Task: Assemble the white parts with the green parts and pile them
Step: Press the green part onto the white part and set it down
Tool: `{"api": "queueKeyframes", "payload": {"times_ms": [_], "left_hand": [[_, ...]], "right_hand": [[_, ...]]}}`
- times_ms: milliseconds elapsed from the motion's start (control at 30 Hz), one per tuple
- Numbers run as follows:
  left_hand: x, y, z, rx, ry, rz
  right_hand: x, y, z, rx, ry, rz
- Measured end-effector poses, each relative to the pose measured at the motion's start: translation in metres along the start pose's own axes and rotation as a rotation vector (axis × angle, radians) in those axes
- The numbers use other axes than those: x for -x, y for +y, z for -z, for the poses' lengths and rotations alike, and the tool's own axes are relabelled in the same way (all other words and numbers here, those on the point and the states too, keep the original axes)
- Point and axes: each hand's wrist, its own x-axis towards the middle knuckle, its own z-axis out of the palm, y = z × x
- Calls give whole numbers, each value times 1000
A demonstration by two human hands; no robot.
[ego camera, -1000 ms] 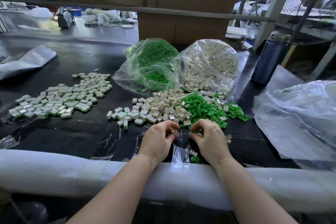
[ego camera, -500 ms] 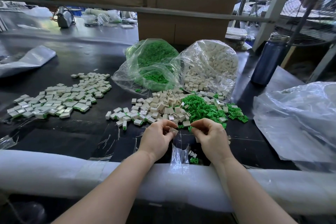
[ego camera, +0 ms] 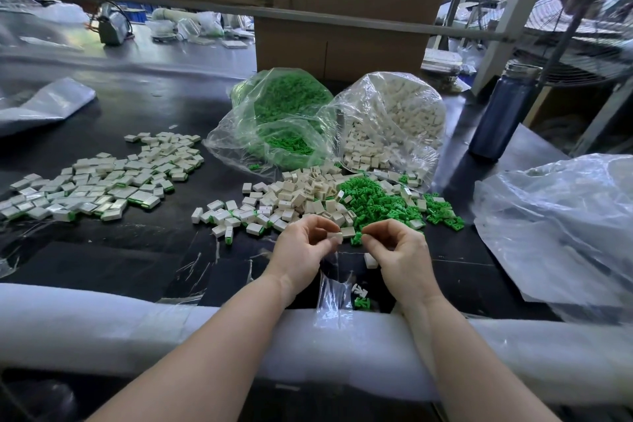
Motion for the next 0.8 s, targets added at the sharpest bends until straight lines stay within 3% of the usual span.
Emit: {"api": "queueKeyframes", "payload": {"times_ms": [367,800], "left_hand": [[6,-2,0,43,-59,-67],[7,-1,1,180,-87,9]], "right_hand": [[3,-2,0,-62,-53,26],[5,-5,1,-144,-115,-6]]}}
